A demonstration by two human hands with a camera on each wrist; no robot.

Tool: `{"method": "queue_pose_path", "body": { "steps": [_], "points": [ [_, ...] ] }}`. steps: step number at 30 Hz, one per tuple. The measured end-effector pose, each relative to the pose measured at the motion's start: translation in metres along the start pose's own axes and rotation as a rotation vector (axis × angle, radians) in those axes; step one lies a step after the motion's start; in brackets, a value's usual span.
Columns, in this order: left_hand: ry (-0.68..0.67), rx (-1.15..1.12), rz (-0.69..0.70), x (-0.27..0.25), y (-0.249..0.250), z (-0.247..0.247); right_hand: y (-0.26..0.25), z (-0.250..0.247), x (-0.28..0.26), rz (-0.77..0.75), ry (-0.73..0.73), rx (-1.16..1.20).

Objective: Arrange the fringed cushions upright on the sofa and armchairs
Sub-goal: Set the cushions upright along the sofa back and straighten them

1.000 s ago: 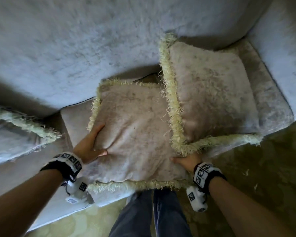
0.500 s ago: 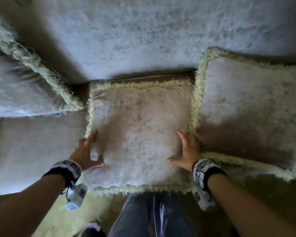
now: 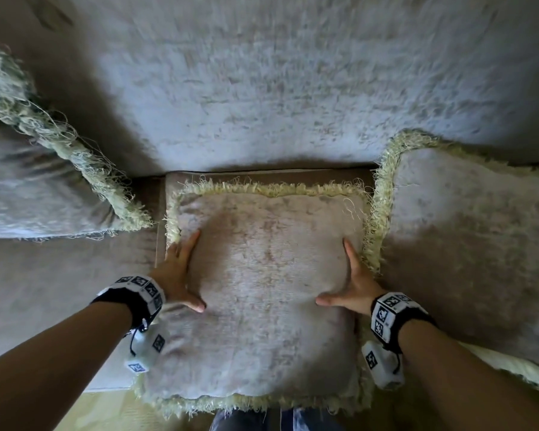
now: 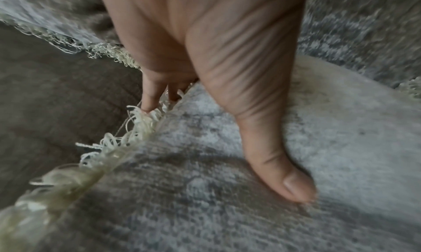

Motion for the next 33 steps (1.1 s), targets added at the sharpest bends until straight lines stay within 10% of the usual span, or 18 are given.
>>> {"method": "queue_pose_path", "body": {
  "steps": [19, 33],
  "points": [
    [0.133, -0.188, 0.078, -0.045, 0.014, -0.016, -0.018, -0.007, -0.039, -0.051, 0.157, 0.103],
    [0.498, -0.05, 0.348, -0.104, 0.107, -0.151, -0.061, -0.079, -0.065, 0.109, 0.367, 0.208]
  ]
}}
Point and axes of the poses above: each hand's wrist, its own x-axis towards the middle knuckle, its own z-axis out of the palm, y = z × x, the point moved 6 cm from there along x, towards the middle knuckle, and after that the axes turned 9 degrees about -x, right-handed, at the moved point
